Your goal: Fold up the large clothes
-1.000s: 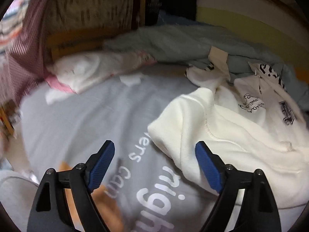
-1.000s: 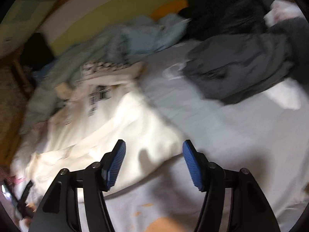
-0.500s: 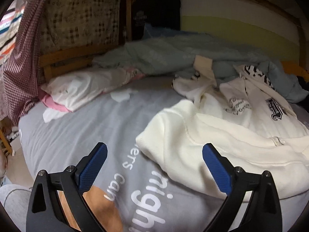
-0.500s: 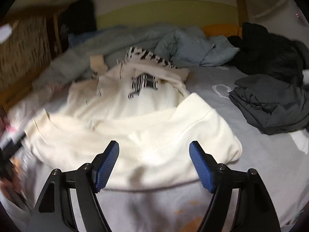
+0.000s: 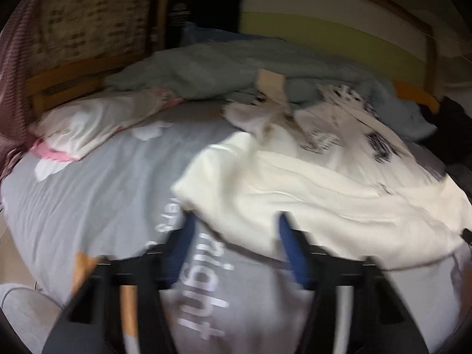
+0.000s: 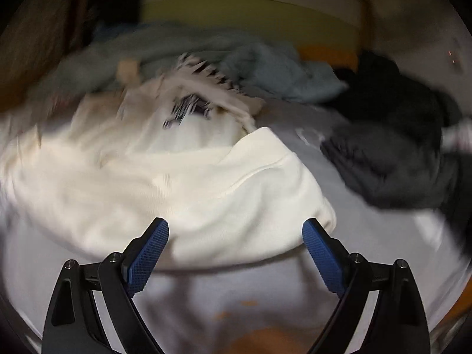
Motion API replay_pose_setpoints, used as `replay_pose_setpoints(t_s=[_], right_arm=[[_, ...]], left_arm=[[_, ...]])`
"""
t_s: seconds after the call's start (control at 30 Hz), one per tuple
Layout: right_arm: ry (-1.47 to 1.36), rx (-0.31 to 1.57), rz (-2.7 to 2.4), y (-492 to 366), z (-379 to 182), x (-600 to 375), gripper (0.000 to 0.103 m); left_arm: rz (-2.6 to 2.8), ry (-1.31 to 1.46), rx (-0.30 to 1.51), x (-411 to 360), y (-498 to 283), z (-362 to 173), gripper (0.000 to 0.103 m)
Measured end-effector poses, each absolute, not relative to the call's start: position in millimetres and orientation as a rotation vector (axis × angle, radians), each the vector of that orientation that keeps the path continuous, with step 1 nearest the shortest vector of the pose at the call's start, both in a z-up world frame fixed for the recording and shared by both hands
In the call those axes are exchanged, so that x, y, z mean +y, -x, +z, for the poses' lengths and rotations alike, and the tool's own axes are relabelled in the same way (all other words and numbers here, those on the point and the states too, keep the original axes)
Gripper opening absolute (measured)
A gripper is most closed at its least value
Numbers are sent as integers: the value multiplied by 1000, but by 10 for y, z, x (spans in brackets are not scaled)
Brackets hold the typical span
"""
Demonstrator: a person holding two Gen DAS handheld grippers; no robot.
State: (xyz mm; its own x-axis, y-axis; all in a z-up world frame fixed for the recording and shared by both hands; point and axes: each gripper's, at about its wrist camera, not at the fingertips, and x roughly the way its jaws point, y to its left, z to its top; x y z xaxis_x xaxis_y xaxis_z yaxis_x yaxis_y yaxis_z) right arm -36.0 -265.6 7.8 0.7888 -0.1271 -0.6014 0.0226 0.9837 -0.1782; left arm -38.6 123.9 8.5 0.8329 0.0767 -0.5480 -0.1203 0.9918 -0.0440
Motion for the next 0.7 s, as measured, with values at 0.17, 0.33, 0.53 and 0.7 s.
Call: replay_pose_setpoints(t_s=[0.17,0.33,0.53,0.7], right_arm=[[397,652,94,549,45,-2430,93],[352,697,152,442,-33,-2341,93],[295,838,84,264,-218,-2477,93],[288,846,-96,164,-247,-2692,93]], left_arm=[[-129,54,618,1015,388,214,10],[-61,-21,647,911,342,164,25],[-54,-102,801,871,289,-241,28],[153,-263,746,703,243,-303,67]])
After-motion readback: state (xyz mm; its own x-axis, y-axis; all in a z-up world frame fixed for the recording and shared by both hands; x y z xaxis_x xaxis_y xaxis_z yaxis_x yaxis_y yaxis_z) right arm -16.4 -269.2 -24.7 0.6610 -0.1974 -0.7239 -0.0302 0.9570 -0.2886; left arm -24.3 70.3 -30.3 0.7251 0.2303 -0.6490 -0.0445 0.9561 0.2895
